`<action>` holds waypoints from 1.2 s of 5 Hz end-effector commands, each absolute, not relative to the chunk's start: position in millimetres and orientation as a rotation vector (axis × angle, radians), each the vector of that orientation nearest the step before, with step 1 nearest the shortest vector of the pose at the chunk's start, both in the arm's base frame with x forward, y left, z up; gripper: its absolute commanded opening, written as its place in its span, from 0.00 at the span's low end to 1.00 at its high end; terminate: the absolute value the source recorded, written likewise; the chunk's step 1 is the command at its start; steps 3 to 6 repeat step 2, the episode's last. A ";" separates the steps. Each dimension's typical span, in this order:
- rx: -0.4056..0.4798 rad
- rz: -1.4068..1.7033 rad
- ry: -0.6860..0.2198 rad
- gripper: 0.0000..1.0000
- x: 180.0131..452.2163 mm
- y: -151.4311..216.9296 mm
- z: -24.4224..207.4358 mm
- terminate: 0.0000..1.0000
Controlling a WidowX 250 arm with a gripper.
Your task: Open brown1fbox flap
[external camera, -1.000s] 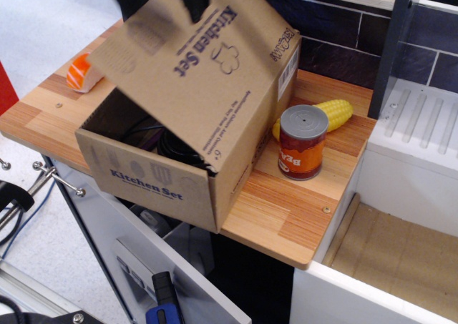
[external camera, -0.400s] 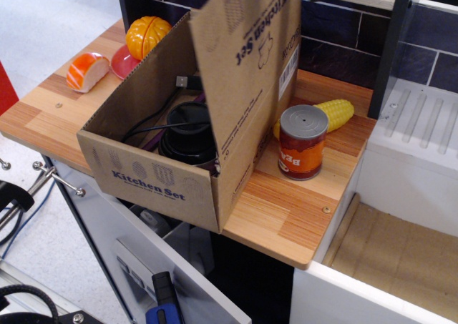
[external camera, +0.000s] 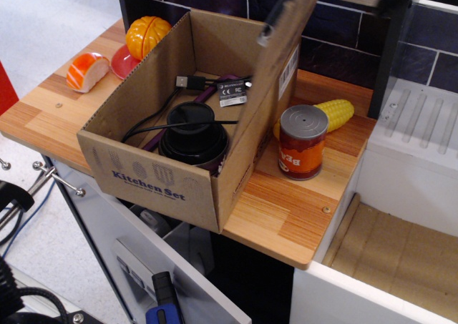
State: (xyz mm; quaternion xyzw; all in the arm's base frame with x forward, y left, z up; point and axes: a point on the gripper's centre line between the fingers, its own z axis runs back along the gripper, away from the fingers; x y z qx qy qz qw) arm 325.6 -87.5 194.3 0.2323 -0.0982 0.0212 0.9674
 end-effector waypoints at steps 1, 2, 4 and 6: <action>0.432 0.090 -0.283 1.00 326.7 -106.3 182.5 0.00; 0.445 0.075 -0.273 1.00 325.8 -104.7 182.2 1.00; 0.445 0.075 -0.273 1.00 325.8 -104.7 182.2 1.00; 0.445 0.075 -0.273 1.00 325.8 -104.7 182.2 1.00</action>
